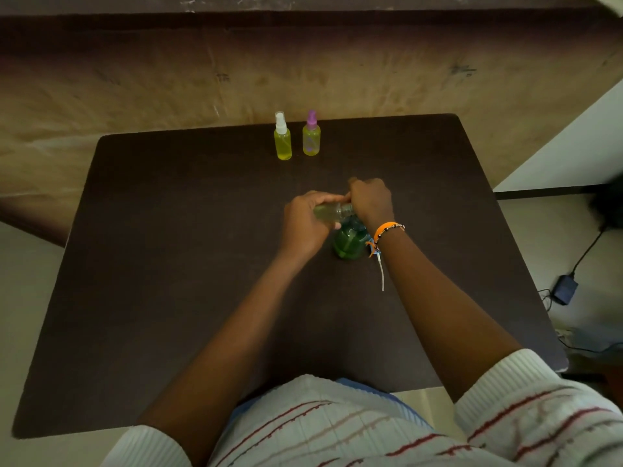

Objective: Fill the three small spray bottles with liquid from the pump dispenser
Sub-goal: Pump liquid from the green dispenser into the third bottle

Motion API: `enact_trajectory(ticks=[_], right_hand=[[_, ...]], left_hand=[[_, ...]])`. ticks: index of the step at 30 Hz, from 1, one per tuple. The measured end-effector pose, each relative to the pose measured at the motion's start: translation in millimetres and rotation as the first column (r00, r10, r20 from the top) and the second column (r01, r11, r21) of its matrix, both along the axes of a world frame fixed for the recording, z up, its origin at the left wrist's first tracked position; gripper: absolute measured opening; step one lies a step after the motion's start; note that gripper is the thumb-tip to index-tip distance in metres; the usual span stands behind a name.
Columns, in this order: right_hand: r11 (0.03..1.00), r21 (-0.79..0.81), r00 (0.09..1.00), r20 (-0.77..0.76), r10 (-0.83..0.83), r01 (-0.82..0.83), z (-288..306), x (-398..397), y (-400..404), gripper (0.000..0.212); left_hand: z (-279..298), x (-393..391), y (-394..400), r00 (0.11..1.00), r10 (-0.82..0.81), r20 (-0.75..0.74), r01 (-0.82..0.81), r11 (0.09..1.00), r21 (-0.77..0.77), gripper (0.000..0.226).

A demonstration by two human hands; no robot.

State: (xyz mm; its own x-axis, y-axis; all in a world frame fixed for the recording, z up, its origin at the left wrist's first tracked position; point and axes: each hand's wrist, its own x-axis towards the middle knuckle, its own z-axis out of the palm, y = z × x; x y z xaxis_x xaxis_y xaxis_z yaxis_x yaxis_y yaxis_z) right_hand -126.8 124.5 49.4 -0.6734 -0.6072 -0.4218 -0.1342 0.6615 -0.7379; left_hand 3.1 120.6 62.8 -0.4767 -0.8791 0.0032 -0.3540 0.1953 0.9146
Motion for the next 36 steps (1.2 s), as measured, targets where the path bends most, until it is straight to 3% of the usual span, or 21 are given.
enact_trajectory(ticks=[19,25,29,36], right_hand=[[1.0,0.006,0.998,0.049,0.026,-0.027,2.5,-5.7,-3.0,0.041],[0.999,0.024,1.0,0.01,0.021,-0.021,3.3,0.7,-1.7,0.058],[1.0,-0.001,1.0,0.013,0.008,-0.008,2.3,0.7,0.5,0.045],[0.997,0.05,0.996,0.067,0.052,-0.056,11.8,-2.6,-1.1,0.041]], left_hand=[[2.7,0.5,0.9,1.0,-0.007,-0.013,0.007,1.0,-0.005,0.049],[-1.7,0.3,1.7,1.0,0.008,0.009,-0.008,1.0,0.002,0.05],[-0.7,0.5,1.6,1.0,-0.003,0.008,0.003,1.0,-0.009,0.05],[4.2,-0.3,-1.7,1.0,-0.016,-0.025,0.016,1.0,-0.018,0.05]])
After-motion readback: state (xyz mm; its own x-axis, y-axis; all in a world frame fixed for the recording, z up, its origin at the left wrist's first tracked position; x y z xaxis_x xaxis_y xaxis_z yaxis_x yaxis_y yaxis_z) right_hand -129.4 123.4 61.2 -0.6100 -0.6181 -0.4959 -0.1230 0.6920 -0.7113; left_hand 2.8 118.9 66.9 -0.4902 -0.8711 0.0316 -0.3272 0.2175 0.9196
